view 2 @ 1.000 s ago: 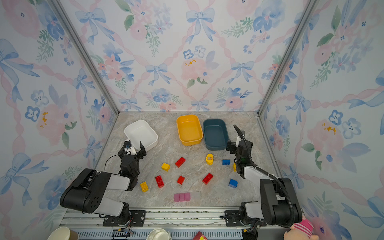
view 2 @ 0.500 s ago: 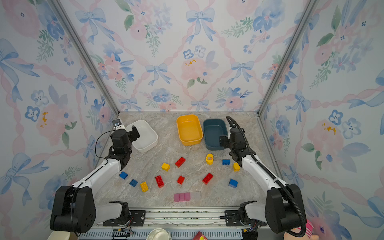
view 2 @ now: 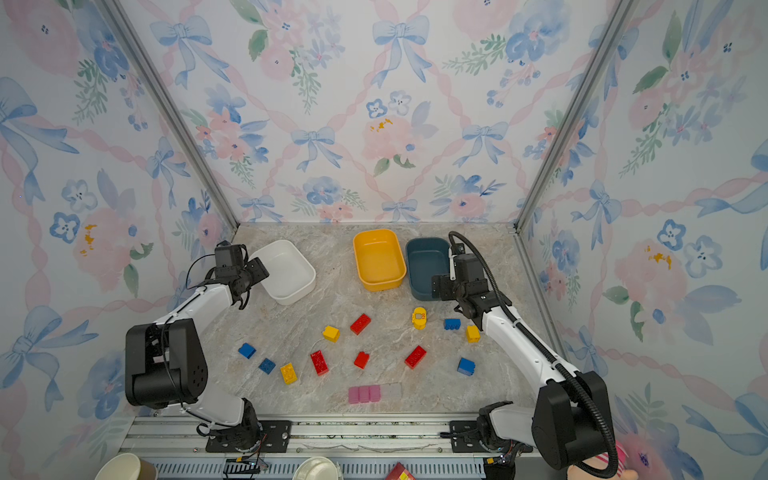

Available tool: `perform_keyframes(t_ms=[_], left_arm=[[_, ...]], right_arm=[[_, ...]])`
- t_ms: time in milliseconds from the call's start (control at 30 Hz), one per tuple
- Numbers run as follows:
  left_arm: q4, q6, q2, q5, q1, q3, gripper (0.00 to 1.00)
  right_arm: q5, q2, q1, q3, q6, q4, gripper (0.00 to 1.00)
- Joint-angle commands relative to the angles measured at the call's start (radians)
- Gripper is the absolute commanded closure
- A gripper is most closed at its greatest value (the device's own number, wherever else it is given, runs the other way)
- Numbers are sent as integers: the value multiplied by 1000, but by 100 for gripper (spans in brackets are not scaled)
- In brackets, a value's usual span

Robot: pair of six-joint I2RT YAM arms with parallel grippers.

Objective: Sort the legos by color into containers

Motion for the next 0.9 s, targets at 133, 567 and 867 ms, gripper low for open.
perform_keyframes(t_ms=[133,567,867], left_arm=[[-71,-23,86,54,3,51,31],[-71,-29,141,56,-22,65,56],[-96,-5,166,26,-79,96,82]], right_arm=[[-10,1,19,43,20,-53,3],[-7,16,21,51,29,-52,3],[-4,10,22,39,32,-49,3]])
